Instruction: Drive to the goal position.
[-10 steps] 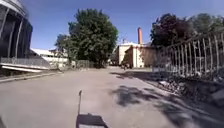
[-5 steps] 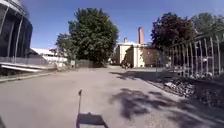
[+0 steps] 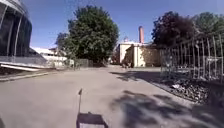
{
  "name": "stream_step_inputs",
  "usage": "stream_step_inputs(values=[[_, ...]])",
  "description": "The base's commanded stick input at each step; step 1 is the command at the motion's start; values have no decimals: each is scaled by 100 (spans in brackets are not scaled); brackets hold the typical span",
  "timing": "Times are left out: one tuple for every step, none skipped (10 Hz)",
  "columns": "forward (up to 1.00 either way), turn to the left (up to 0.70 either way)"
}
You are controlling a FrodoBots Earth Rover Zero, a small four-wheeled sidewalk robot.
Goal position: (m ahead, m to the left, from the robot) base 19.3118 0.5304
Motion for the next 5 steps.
stream_step_inputs(values=[[70,0],[70,0],[70,0],[70,0],[70,0]])
